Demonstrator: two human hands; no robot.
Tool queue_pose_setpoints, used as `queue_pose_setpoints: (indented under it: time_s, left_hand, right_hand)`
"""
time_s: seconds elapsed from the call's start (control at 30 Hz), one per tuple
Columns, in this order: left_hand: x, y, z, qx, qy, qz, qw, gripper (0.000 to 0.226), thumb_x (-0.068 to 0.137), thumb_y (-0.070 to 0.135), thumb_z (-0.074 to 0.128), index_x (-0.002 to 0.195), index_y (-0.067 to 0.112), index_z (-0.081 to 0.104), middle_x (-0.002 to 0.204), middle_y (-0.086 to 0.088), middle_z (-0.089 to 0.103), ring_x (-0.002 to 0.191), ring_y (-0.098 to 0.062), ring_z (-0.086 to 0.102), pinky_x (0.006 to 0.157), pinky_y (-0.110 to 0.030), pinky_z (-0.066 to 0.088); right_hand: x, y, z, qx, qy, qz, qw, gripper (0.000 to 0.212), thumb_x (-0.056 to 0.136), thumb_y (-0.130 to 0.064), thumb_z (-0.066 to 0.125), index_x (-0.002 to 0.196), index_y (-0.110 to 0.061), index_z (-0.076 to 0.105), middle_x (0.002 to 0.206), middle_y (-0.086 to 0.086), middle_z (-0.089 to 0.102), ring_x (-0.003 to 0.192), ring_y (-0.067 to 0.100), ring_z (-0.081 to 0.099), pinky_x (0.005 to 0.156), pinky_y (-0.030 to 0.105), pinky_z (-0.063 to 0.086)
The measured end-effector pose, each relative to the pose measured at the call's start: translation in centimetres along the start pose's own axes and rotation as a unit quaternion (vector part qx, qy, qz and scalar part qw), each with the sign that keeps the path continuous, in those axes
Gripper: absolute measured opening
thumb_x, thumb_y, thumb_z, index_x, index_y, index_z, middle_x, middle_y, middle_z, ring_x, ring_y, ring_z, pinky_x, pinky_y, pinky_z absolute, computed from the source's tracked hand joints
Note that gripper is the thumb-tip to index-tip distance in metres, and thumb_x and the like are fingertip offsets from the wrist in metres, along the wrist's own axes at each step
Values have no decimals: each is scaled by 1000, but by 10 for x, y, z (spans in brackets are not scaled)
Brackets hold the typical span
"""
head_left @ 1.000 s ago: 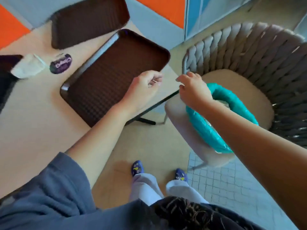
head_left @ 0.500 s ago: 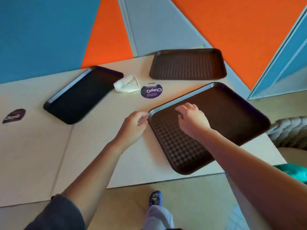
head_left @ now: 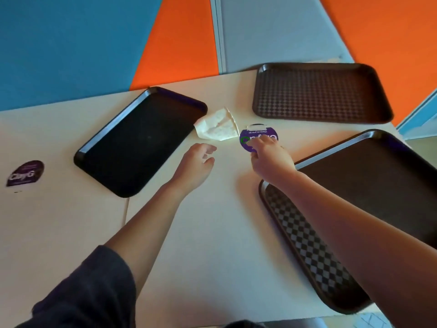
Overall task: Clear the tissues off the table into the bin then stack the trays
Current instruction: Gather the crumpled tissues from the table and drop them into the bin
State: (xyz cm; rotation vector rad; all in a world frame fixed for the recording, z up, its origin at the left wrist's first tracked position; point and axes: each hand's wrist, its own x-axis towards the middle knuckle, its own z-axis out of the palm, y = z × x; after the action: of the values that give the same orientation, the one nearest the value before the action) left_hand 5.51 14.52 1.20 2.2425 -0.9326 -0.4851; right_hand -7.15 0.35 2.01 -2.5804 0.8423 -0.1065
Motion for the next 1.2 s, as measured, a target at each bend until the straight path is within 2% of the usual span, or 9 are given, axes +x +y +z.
queue_pose_setpoints:
  time_s: [0.23,0.4,0.5,0.7,0.83,0.93,1.03,1.1,1.2]
  left_hand:
    - [76,-32,0,94,19,-2,995,52,86,20,64,134,15,45,140,-7,37,129,-25,37,102,-33,38]
    - [134,-37,14,215,-31,-24,976,71,80,33,67,141,23,33,155,-4,17,137,-28,19,102,-44,36]
    - [156,-38,25,277,-46,-21,960,65,79,35,65,137,25,37,146,-7,29,127,-31,27,93,-40,40]
    - [160,-39,37,400,38,40,915,43,80,19,60,121,12,48,109,-17,50,93,-31,42,64,-32,40]
    - [156,-35,27,278,78,24,957,32,82,23,57,105,2,51,96,-16,55,79,-26,44,58,-35,40]
    - [142,-23,15,-4,43,-44,998,16,87,21,52,92,6,50,89,-4,52,69,-13,51,55,-23,42]
    - [129,-17,12,-209,-25,-114,971,19,89,28,47,94,12,56,90,1,59,80,-12,58,59,-20,45]
    - [122,-17,13,-268,-72,-128,952,34,85,39,48,104,13,60,104,-6,63,97,-20,62,65,-26,50]
    - [108,-17,16,-305,-119,-102,939,35,82,36,49,107,13,58,100,-7,60,96,-23,60,67,-31,50]
  right_hand:
    - [57,-4,21,7,-37,-15,999,36,91,-9,42,125,-10,54,125,13,54,119,32,45,96,43,42]
    - [89,3,25,-1,-53,-9,999,35,91,-10,43,124,-11,54,125,12,53,119,31,45,90,41,42]
    - [104,12,25,3,-57,5,998,34,92,-11,43,124,-11,54,129,10,52,121,29,44,90,41,43]
    - [111,23,24,1,-74,28,997,37,92,-10,43,128,-11,52,133,10,50,125,30,40,98,44,43]
    - [109,22,20,8,-65,37,997,38,91,-9,43,128,-12,51,132,10,50,125,29,41,97,48,44]
    - [102,18,16,26,-54,43,997,37,91,-10,43,127,-10,51,133,10,50,125,28,40,99,46,42]
    - [90,12,15,52,-25,53,997,34,93,-18,46,124,-7,52,129,11,53,121,28,44,94,41,44]
    - [81,7,15,64,-11,60,996,41,93,-28,49,129,-9,46,131,12,51,122,29,44,96,42,44]
    - [63,4,12,80,20,77,994,59,92,-38,51,141,-13,30,135,12,45,124,29,44,97,43,43]
